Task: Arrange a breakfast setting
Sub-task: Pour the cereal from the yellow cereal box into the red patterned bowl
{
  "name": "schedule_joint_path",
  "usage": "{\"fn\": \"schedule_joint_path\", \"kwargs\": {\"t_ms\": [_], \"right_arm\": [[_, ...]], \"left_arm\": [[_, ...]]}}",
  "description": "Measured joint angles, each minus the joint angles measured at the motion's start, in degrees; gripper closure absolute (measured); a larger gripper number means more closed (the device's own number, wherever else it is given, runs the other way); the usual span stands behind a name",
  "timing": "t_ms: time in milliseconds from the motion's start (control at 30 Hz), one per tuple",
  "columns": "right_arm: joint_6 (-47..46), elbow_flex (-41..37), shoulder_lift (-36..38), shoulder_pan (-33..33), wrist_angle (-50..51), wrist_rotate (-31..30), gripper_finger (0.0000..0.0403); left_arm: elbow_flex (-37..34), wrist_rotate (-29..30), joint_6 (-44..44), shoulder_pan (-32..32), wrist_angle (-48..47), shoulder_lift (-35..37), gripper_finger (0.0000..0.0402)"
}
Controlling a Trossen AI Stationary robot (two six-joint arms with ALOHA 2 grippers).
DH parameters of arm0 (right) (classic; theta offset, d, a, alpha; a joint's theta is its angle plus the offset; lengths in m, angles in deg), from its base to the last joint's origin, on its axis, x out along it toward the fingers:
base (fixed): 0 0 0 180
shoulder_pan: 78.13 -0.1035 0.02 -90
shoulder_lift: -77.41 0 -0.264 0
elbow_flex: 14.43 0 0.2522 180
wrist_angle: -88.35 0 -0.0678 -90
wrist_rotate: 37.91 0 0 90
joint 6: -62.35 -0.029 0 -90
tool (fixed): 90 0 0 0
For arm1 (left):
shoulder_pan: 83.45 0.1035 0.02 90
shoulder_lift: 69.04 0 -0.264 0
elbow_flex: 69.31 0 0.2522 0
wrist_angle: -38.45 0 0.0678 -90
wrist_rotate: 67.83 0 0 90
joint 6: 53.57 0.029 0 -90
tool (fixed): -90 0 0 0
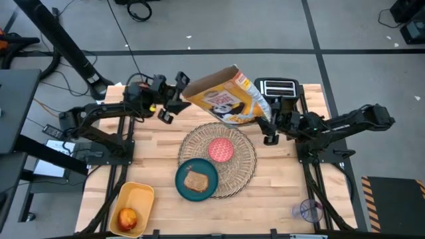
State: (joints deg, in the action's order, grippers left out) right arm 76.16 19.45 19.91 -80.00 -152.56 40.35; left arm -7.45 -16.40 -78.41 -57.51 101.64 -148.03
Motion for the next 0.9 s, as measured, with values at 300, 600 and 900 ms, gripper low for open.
{"fn": "schedule_joint_path", "kwargs": {"t_ms": [300,600,900], "right_arm": [[-0.28,0.02,20.33,-0.73,28.92,-2.74,0.0163],[-4.4,0.12,39.02,-0.73,51.45,-0.63,0.0163],[-7.81,5.92,51.14,-0.76,80.06,4.51,0.0163]], "left_arm": [[0.02,-4.73,10.59,5.28,-18.31,2.82,0.0187],[-1.9,11.68,27.0,-2.32,-53.48,1.02,0.0187],[-2.65,22.8,24.96,-15.05,-54.57,-3.15,0.0187]]}}
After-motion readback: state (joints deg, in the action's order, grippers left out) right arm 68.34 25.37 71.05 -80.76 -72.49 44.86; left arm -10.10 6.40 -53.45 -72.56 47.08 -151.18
